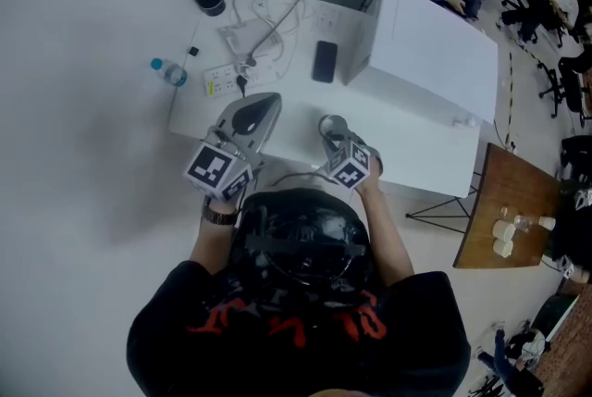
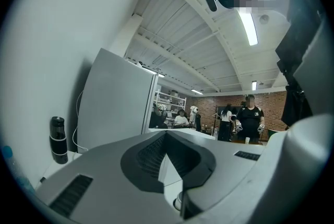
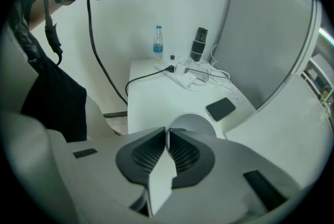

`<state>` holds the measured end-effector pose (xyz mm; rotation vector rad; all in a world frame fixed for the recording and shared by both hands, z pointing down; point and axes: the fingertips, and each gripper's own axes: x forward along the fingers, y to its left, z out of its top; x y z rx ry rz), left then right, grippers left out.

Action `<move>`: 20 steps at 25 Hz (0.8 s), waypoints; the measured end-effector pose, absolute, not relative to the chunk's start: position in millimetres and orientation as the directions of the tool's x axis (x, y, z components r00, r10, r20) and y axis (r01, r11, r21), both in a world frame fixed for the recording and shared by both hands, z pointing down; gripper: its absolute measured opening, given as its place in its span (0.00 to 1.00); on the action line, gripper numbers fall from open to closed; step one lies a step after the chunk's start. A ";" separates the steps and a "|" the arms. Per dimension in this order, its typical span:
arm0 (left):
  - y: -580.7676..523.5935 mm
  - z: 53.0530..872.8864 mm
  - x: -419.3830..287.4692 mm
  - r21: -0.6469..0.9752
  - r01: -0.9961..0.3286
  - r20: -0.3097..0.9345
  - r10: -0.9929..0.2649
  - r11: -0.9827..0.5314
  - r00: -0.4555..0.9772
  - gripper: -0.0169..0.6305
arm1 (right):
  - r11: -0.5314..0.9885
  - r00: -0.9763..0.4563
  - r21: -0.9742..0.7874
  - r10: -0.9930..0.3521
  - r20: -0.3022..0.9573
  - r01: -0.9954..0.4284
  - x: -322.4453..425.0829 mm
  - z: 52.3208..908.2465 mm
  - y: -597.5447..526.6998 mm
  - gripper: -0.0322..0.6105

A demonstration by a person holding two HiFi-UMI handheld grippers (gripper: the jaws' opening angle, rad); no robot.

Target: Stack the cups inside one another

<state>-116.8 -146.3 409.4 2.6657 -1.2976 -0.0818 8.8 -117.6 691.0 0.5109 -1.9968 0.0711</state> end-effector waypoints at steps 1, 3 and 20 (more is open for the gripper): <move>-146.1 410.8 -118.4 0.182 -0.777 0.028 -0.787 -0.602 0.617 0.03 | 0.905 -0.371 0.166 -0.320 0.872 -0.392 10.6 696.2 -118.4 0.10; -144.8 414.3 -119.6 0.187 -0.778 0.034 -0.787 -0.600 0.616 0.03 | 0.899 -0.349 0.166 -0.320 0.881 -0.405 14.6 703.6 -119.7 0.11; -134.8 443.2 -104.9 0.227 -0.720 0.083 -0.724 -0.655 0.685 0.03 | 0.718 -0.588 -0.031 -0.543 0.600 -0.695 39.7 620.3 -116.0 0.15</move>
